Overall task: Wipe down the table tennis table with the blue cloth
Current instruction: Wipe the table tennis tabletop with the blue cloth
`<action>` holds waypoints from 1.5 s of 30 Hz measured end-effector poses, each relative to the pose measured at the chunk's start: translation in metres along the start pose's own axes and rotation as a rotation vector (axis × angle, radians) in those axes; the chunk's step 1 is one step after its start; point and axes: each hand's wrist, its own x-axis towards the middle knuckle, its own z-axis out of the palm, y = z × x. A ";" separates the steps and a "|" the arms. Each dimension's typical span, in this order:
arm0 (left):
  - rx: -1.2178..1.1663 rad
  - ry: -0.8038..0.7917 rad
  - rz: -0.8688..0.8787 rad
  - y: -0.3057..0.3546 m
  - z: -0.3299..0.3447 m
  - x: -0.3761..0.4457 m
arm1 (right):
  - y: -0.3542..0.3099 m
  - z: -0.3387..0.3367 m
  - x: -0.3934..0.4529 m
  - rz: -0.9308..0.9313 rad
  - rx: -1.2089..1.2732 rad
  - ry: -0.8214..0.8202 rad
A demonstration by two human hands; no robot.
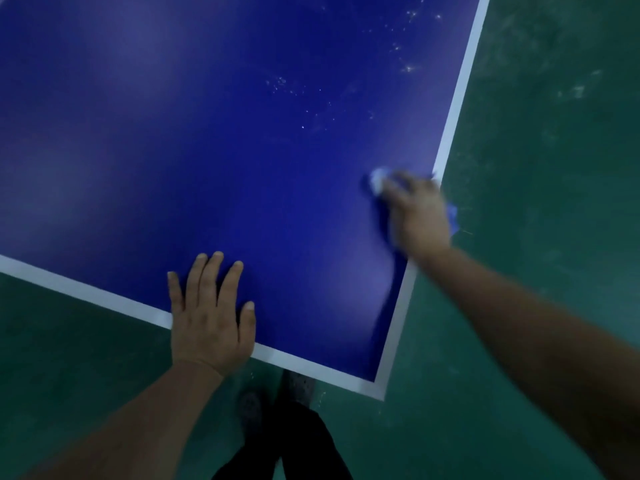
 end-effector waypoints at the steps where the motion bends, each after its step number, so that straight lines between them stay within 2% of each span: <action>1: -0.005 -0.004 0.000 0.000 -0.001 0.000 | 0.034 -0.005 0.024 0.155 -0.062 0.013; 3: 0.001 -0.001 -0.001 0.001 -0.002 0.000 | 0.080 -0.021 0.063 0.404 -0.118 -0.003; 5: 0.017 -0.008 0.001 0.001 -0.001 0.000 | 0.080 -0.024 0.078 0.465 -0.063 0.065; 10: 0.016 -0.018 0.006 0.001 -0.002 0.000 | -0.025 0.008 0.017 0.227 -0.003 0.060; 13: 0.006 -0.011 0.014 0.000 -0.001 0.000 | -0.092 0.015 -0.079 -0.101 0.115 -0.037; 16: -0.009 -0.004 0.021 -0.001 0.000 0.000 | -0.104 0.007 -0.155 -0.412 0.126 -0.177; 18: -0.012 0.001 0.021 -0.001 0.000 -0.001 | -0.081 0.001 -0.146 -0.469 0.091 -0.185; 20: -0.003 -0.001 0.020 -0.001 0.001 -0.001 | -0.061 0.000 -0.110 -0.337 0.041 -0.060; 23: -0.005 -0.003 0.016 -0.002 0.001 -0.001 | -0.067 0.001 -0.057 0.194 0.017 0.073; 24: -0.007 -0.003 0.016 -0.001 0.001 -0.001 | -0.082 0.005 -0.054 0.273 0.019 0.087; 25: -0.011 -0.002 0.015 -0.001 0.001 -0.001 | -0.099 0.010 -0.060 0.242 0.014 0.090; 26: -0.018 -0.002 0.015 0.000 0.000 -0.001 | -0.115 0.013 -0.076 0.124 0.019 0.066; 29: -0.047 0.002 0.012 -0.001 0.001 -0.001 | -0.136 0.008 -0.153 -0.281 0.070 -0.142; 31: -0.052 0.008 0.016 -0.001 0.001 -0.001 | -0.114 -0.001 -0.173 -0.444 0.090 -0.185; 33: -0.056 0.014 0.015 0.000 -0.001 -0.001 | -0.083 -0.004 -0.144 -0.504 0.073 -0.184; 35: -0.043 0.010 0.013 0.001 -0.003 -0.001 | -0.064 0.000 -0.090 -0.374 0.014 -0.084; 38: -0.017 -0.017 -0.010 0.002 -0.004 -0.002 | -0.055 0.002 -0.004 0.133 0.024 0.037; 39: -0.008 -0.026 -0.028 0.003 -0.005 -0.002 | -0.060 0.004 0.015 0.241 0.042 0.039; 40: 0.003 -0.030 -0.048 0.005 -0.006 -0.002 | -0.069 0.008 0.028 0.241 0.048 0.030; 42: 0.035 -0.028 -0.118 0.010 -0.007 -0.004 | -0.091 0.020 0.032 -0.033 0.051 -0.013; 44: 0.068 -0.006 -0.283 0.018 -0.008 -0.009 | -0.098 0.024 0.020 -0.406 0.091 -0.122; 45: 0.072 0.011 -0.383 0.024 -0.009 -0.010 | -0.088 0.024 0.021 -0.527 0.093 -0.172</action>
